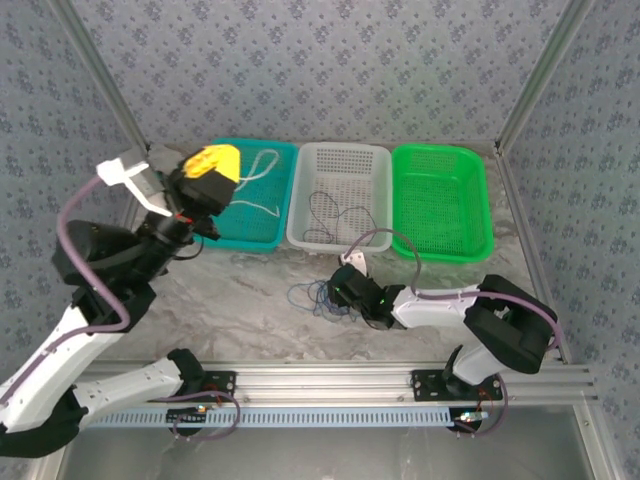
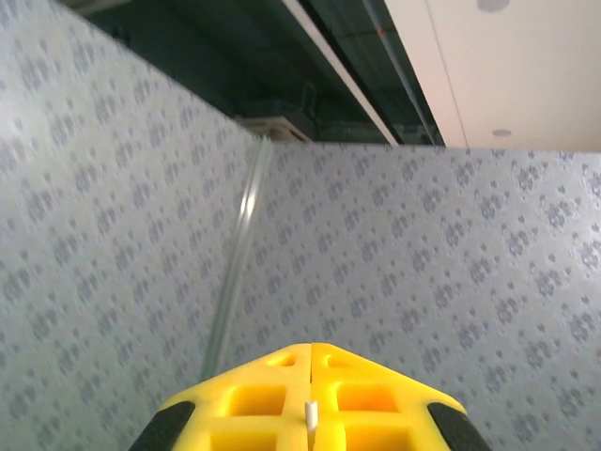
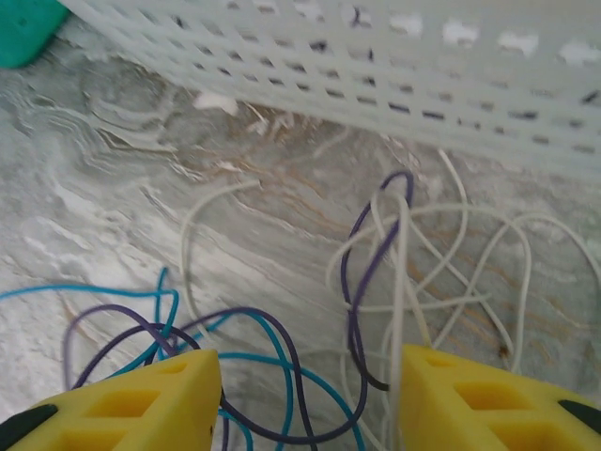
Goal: Untangle the cables
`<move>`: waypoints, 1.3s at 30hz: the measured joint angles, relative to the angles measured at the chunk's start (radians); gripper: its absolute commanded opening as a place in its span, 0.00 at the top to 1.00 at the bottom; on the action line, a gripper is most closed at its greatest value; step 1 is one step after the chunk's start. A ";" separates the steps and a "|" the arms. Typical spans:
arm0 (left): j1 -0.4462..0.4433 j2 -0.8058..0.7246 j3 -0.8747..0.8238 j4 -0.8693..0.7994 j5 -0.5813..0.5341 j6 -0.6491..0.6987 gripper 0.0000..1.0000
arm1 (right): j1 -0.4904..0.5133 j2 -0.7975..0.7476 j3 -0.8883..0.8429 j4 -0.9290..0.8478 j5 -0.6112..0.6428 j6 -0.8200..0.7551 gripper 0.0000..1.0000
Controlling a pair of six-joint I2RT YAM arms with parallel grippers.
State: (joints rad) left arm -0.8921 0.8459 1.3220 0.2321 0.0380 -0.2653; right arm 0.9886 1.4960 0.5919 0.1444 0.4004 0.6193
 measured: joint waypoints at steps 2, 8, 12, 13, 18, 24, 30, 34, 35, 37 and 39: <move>0.000 0.000 0.029 -0.007 -0.013 0.042 1.00 | 0.000 0.006 -0.002 0.000 -0.004 0.010 0.47; 0.010 -0.014 0.051 -0.024 -0.085 0.157 1.00 | 0.000 0.006 -0.002 0.002 -0.016 0.018 0.46; 0.046 -0.014 -0.004 -0.037 -0.118 0.189 1.00 | 0.000 0.006 0.002 -0.004 -0.023 0.018 0.45; 0.056 -0.014 -0.018 -0.045 -0.124 0.194 1.00 | 0.002 0.006 0.005 -0.007 -0.023 0.017 0.45; 0.110 0.004 -0.046 -0.069 -0.155 0.203 1.00 | 0.004 0.006 0.019 -0.018 -0.027 0.017 0.45; 0.298 0.069 -0.062 -0.076 -0.141 0.154 1.00 | 0.008 0.006 0.024 -0.029 -0.031 0.017 0.45; 0.549 0.151 -0.150 -0.081 -0.097 0.042 1.00 | 0.009 0.003 0.024 -0.053 -0.030 0.017 0.44; 0.687 0.207 -0.236 -0.070 -0.045 -0.074 1.00 | 0.009 -0.004 0.024 -0.064 -0.030 0.017 0.44; 0.703 0.222 -0.257 -0.069 -0.035 -0.092 1.00 | 0.009 -0.005 0.025 -0.068 -0.030 0.017 0.44; 0.716 0.251 -0.290 -0.066 -0.022 -0.117 1.00 | 0.010 -0.008 0.028 -0.076 -0.030 0.017 0.44; 0.718 0.280 -0.315 -0.065 -0.011 -0.131 1.00 | 0.012 -0.013 0.031 -0.082 -0.030 0.017 0.45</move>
State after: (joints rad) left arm -0.1745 1.1255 1.0073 0.1673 0.0269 -0.3962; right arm 1.0004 1.4830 0.6231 0.0628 0.3702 0.6365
